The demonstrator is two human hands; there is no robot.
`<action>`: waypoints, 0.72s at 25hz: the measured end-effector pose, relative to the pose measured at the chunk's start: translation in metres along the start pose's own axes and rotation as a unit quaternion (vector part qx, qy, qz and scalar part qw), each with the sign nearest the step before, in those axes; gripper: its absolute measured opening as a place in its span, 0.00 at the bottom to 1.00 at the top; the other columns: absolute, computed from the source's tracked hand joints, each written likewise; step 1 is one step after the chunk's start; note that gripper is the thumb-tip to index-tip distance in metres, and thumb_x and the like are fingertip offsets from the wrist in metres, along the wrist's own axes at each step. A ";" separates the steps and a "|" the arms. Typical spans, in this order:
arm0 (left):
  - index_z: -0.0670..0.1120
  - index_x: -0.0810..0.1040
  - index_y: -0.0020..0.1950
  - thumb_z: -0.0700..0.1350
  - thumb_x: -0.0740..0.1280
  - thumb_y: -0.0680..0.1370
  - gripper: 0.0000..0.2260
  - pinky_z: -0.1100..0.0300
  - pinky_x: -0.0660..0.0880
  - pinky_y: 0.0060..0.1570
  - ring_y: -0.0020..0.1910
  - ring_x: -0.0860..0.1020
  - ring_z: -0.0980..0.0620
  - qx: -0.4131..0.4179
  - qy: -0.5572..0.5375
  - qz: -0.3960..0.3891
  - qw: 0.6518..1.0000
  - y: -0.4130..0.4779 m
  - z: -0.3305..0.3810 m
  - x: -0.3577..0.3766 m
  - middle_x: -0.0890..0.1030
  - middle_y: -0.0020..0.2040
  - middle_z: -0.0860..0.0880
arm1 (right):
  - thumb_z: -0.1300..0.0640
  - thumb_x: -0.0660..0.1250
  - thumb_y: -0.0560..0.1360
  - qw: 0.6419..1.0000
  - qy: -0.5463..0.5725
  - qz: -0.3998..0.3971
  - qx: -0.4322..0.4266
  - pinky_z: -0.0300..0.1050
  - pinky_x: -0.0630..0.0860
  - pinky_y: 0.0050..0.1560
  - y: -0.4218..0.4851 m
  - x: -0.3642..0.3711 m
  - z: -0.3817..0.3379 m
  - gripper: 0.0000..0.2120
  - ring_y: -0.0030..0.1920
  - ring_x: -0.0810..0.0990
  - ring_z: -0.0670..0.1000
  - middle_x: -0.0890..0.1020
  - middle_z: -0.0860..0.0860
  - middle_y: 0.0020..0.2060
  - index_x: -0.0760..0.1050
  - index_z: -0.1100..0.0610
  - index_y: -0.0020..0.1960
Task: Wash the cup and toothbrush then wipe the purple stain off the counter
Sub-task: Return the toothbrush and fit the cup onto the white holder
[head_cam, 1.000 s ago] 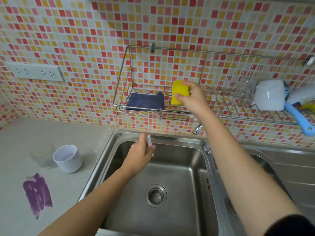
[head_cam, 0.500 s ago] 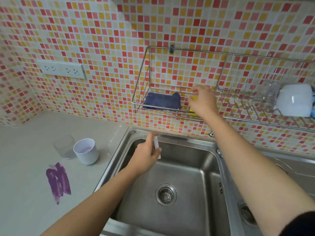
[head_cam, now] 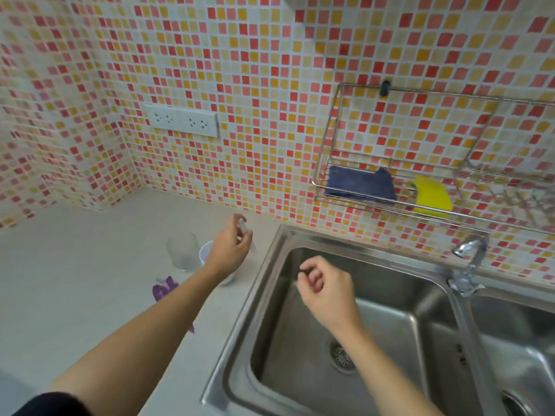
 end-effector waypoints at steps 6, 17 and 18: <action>0.42 0.66 0.61 0.45 0.59 0.80 0.11 0.52 0.72 0.41 0.43 0.79 0.40 0.005 0.070 -0.049 0.996 0.045 -0.083 -0.037 0.81 0.44 0.39 | 0.51 0.72 0.69 0.969 -0.038 -0.201 0.139 0.44 0.71 0.60 0.014 0.176 0.026 0.31 0.58 0.74 0.49 0.72 0.53 0.60 0.65 0.56 0.68; 0.41 0.65 0.60 0.42 0.57 0.80 0.10 0.52 0.70 0.40 0.45 0.77 0.38 0.156 0.184 -0.242 0.940 0.065 -0.115 0.003 0.80 0.48 0.37 | 0.40 0.76 0.60 0.948 -0.007 -0.115 0.297 0.49 0.68 0.65 0.031 0.271 0.024 0.54 0.70 0.65 0.53 0.61 0.50 0.73 0.48 0.49 0.75; 0.41 0.66 0.60 0.42 0.57 0.80 0.10 0.52 0.69 0.40 0.44 0.77 0.38 0.159 0.184 -0.240 0.940 0.065 -0.116 0.003 0.80 0.48 0.37 | 0.40 0.76 0.60 0.950 -0.003 -0.106 0.293 0.47 0.70 0.63 0.033 0.274 0.023 0.51 0.68 0.69 0.53 0.66 0.49 0.70 0.51 0.48 0.74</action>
Point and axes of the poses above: each hand's wrist, its own y-axis towards the middle knuckle, its own x-axis out of the palm, z = x × y, the point moved 7 cm from there along y, towards the middle knuckle
